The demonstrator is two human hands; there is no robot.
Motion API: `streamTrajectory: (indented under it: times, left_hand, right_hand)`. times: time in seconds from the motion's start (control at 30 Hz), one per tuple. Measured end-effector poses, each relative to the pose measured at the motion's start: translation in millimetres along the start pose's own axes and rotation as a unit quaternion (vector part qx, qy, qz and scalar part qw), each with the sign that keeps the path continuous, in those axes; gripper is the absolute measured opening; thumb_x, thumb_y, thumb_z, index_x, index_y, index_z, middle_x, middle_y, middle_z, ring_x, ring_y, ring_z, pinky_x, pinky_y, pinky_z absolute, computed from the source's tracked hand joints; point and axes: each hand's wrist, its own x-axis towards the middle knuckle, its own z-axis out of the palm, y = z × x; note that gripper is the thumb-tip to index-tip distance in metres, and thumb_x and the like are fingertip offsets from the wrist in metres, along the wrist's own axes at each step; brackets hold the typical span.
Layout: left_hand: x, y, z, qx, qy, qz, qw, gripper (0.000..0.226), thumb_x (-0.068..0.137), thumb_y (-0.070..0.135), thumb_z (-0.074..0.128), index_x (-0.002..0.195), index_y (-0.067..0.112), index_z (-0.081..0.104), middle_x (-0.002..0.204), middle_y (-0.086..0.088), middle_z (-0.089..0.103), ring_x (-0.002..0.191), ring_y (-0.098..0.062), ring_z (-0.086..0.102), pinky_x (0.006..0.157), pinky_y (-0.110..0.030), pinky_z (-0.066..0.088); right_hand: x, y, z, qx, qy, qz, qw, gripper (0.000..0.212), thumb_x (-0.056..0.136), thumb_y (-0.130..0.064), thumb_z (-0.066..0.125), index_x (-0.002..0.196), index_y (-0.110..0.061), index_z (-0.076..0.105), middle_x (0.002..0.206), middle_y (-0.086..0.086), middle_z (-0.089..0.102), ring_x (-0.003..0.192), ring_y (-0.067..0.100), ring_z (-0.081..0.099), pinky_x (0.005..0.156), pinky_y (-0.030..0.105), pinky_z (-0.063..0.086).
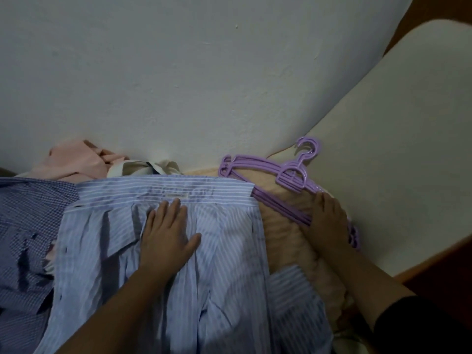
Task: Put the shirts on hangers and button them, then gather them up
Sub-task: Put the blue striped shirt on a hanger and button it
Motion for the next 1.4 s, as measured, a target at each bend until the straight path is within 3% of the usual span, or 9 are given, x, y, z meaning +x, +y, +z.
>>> streamTrajectory:
  times: [0.13, 0.2, 0.37, 0.57, 0.67, 0.83, 1.0, 1.13, 1.4]
  left_hand:
    - [-1, -1, 0, 0.0, -0.005, 0.001, 1.0, 0.079, 0.083, 0.065, 0.033, 0.136, 0.01, 0.052, 0.148, -0.01, 0.043, 0.137, -0.032, 0.037, 0.112, -0.04, 0.01]
    - [-1, -1, 0, -0.002, -0.005, 0.0, 1.0, 0.079, 0.083, 0.065, 0.033, 0.136, 0.01, 0.052, 0.148, -0.01, 0.042, 0.137, -0.032, 0.037, 0.112, -0.04, 0.009]
    - [-1, -1, -3, -0.009, -0.002, 0.006, 1.0, 0.081, 0.082, 0.066, 0.03, 0.138, 0.011, 0.05, 0.15, -0.009, 0.04, 0.139, -0.031, 0.035, 0.112, -0.038, 0.006]
    - [-1, -1, -17, -0.068, -0.018, 0.012, 0.997, 0.099, 0.07, 0.074, 0.012, 0.151, 0.02, 0.027, 0.16, -0.001, 0.014, 0.148, -0.024, 0.007, 0.117, -0.04, 0.0]
    - [-5, -5, -31, -0.107, -0.005, 0.038, 0.994, 0.092, 0.073, 0.071, 0.024, 0.146, 0.017, 0.039, 0.157, -0.006, 0.026, 0.145, -0.028, 0.019, 0.117, -0.044, 0.012]
    - [-20, -24, -52, -0.178, 0.012, 0.069, 0.981, 0.073, 0.082, 0.057, 0.04, 0.136, 0.01, 0.052, 0.147, -0.014, 0.043, 0.137, -0.034, 0.037, 0.115, -0.045, 0.024]
    - [-40, -49, -76, -0.198, 0.092, 0.028, 0.976, 0.056, 0.084, 0.04, 0.051, 0.128, 0.007, 0.059, 0.139, -0.016, 0.05, 0.128, -0.035, 0.045, 0.108, -0.042, 0.028]
    - [-48, -71, -86, -0.213, 0.147, -0.051, 0.965, 0.047, 0.084, 0.026, 0.064, 0.127, 0.008, 0.059, 0.142, -0.016, 0.047, 0.13, -0.035, 0.041, 0.108, -0.046, 0.032]
    - [-43, -92, -86, -0.214, 0.095, -0.197, 0.952, 0.052, 0.091, 0.042, 0.057, 0.138, 0.019, 0.05, 0.153, -0.011, 0.031, 0.139, -0.029, 0.031, 0.112, -0.046, 0.028]
  right_hand:
    - [2, -1, 0, -0.014, 0.033, -0.01, 0.999, 0.1, 0.056, -0.046, 0.081, 0.128, 0.012, 0.045, 0.119, 0.032, 0.052, 0.104, 0.047, 0.052, 0.085, 0.052, 0.046]
    - [3, -1, -3, -0.006, 0.04, -0.007, 0.999, 0.104, 0.053, -0.042, 0.086, 0.13, 0.012, 0.043, 0.122, 0.032, 0.051, 0.106, 0.048, 0.051, 0.086, 0.052, 0.045]
    - [5, -1, 0, 0.016, 0.069, 0.009, 0.997, 0.098, 0.052, -0.032, 0.088, 0.127, 0.013, 0.045, 0.117, 0.033, 0.051, 0.102, 0.049, 0.052, 0.084, 0.053, 0.046]
    - [0, -6, -27, 0.082, 0.119, 0.04, 0.989, 0.098, 0.052, -0.031, 0.09, 0.126, 0.013, 0.043, 0.12, 0.035, 0.047, 0.107, 0.049, 0.048, 0.092, 0.051, 0.041]
    - [-3, -11, -34, 0.117, 0.141, 0.015, 0.983, 0.102, 0.045, -0.038, 0.09, 0.119, 0.017, 0.048, 0.108, 0.037, 0.052, 0.092, 0.05, 0.053, 0.082, 0.049, 0.047]
    - [-16, -34, -35, 0.119, 0.086, -0.076, 0.986, 0.101, 0.049, -0.058, 0.057, 0.121, 0.013, 0.052, 0.108, 0.036, 0.054, 0.095, 0.049, 0.054, 0.084, 0.051, 0.047]
    - [-33, -62, -30, 0.13, 0.058, -0.156, 0.977, 0.1, 0.05, -0.066, 0.054, 0.122, 0.002, 0.044, 0.104, 0.03, 0.058, 0.096, 0.033, 0.045, 0.079, 0.049, 0.049]
    - [-45, -72, -30, 0.104, 0.01, -0.183, 0.977, 0.102, 0.045, -0.066, 0.057, 0.123, -0.002, 0.043, 0.102, 0.028, 0.058, 0.089, 0.04, 0.057, 0.073, 0.049, 0.051]
    - [-50, -81, -41, 0.078, 0.002, -0.193, 0.978, 0.103, 0.045, -0.049, 0.079, 0.132, -0.003, 0.048, 0.124, 0.022, 0.051, 0.107, 0.045, 0.051, 0.086, 0.05, 0.046]
